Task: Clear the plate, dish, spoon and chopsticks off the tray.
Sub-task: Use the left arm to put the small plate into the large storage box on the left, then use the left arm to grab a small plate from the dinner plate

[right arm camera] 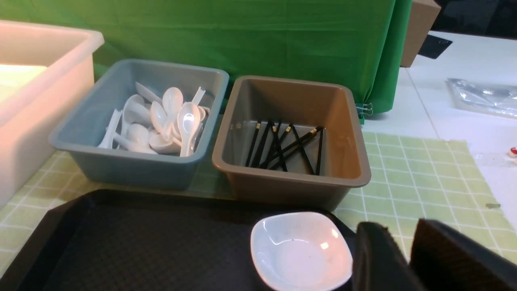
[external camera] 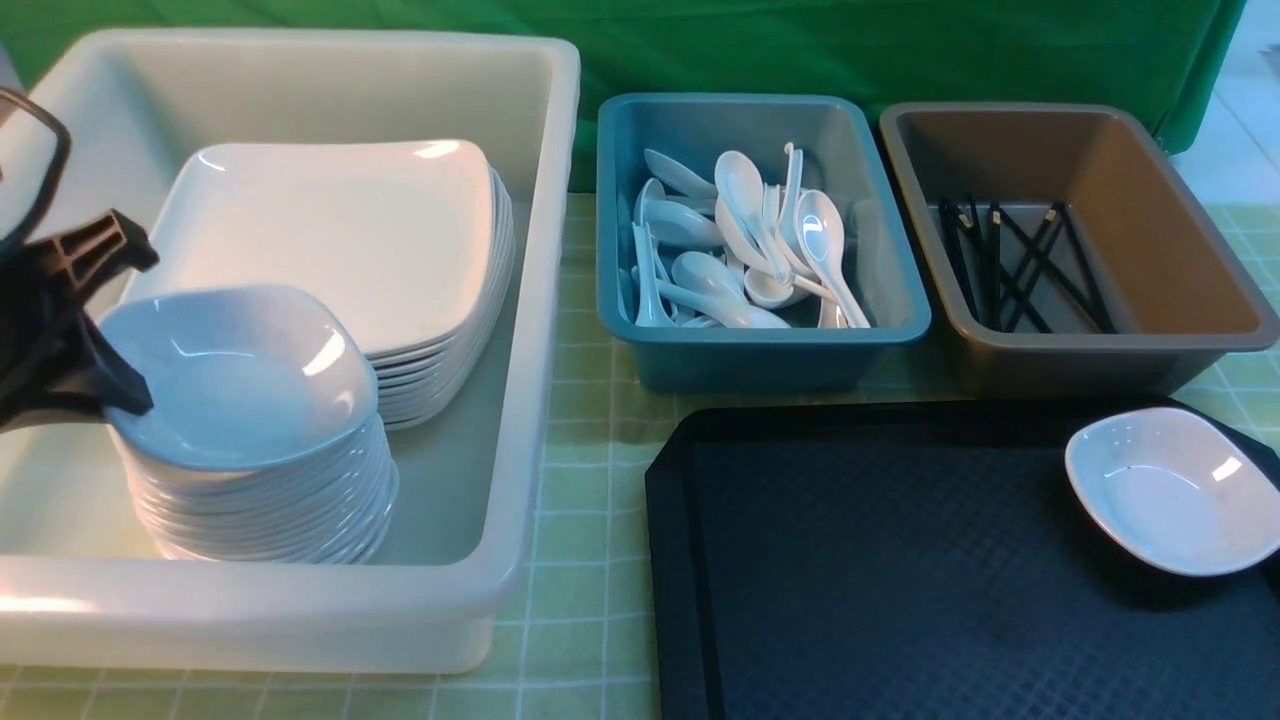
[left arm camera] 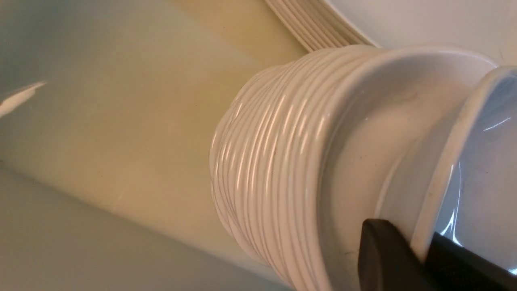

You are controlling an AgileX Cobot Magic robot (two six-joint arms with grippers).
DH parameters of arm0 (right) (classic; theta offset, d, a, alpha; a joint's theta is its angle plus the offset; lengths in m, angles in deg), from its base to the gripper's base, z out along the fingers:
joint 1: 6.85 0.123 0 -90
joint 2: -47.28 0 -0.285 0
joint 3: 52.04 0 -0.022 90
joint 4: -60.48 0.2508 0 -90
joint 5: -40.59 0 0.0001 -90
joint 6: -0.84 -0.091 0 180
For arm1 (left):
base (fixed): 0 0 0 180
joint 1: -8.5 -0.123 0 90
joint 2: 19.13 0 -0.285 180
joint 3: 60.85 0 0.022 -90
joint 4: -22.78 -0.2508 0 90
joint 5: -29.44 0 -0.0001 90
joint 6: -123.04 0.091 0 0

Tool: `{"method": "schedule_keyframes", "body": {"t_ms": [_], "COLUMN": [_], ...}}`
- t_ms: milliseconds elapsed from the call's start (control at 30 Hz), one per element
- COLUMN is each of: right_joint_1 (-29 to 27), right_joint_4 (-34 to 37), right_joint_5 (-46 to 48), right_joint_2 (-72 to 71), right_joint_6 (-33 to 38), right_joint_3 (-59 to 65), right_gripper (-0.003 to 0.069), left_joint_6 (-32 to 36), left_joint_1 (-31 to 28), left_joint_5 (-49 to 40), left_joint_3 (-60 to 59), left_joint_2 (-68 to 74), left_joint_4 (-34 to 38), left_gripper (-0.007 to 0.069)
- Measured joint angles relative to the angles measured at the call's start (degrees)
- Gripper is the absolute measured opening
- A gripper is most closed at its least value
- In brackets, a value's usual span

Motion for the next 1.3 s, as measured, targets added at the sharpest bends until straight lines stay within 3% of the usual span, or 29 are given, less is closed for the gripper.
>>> {"method": "schedule_keyframes", "body": {"t_ms": [233, 400, 667, 800, 933, 1033, 1133, 1267, 1300], "right_joint_1": [0.0, 0.0, 0.0, 0.0, 0.0, 0.0, 0.0, 0.0, 0.0], "right_joint_4": [0.0, 0.0, 0.0, -0.2, -0.4, -0.5, -0.5, -0.3, -0.3], "right_joint_5": [-0.3, -0.2, -0.1, -0.1, -0.7, -0.7, -0.9, 0.1, 0.3], "right_joint_2": [0.0, 0.0, 0.0, 0.0, 0.1, 1.4, 4.9, 9.5, 9.7], "right_joint_6": [0.0, 0.0, 2.4, 4.8, 6.8, 7.3, 7.5, 7.5, 7.5], "right_joint_3": [0.0, 0.0, -1.1, -2.8, -3.2, -3.3, -3.3, -3.8, -3.9], "right_gripper": [0.0137, 0.0137, 0.0097, 0.0074, 0.0065, 0.0065, 0.0064, 0.0064, 0.0064], "left_joint_6": [1.5, 2.3, 2.9, 3.1, 6.3, 7.9, 8.8, 8.9, 8.9], "left_joint_1": [0.0, 0.0, 0.0, 0.1, 2.9, 9.2, 19.3, 31.7, 31.7], "left_joint_5": [1.2, 0.7, -5.4, -10.3, -11.2, -8.9, -5.1, -2.0, -1.9], "left_joint_3": [-0.7, -0.8, 5.0, 12.2, 16.3, 16.7, 16.9, 19.6, 19.9], "left_joint_2": [0.0, 0.0, 0.0, 0.0, 0.0, 0.7, 3.8, 13.4, 14.0], "left_joint_4": [0.4, 0.3, -3.0, -1.4, 8.6, 13.8, 15.7, 17.4, 17.4], "left_gripper": [0.0020, 0.0117, 0.0401, 0.0448, 0.0379, 0.0230, 0.0046, -0.0012, -0.0013]}}
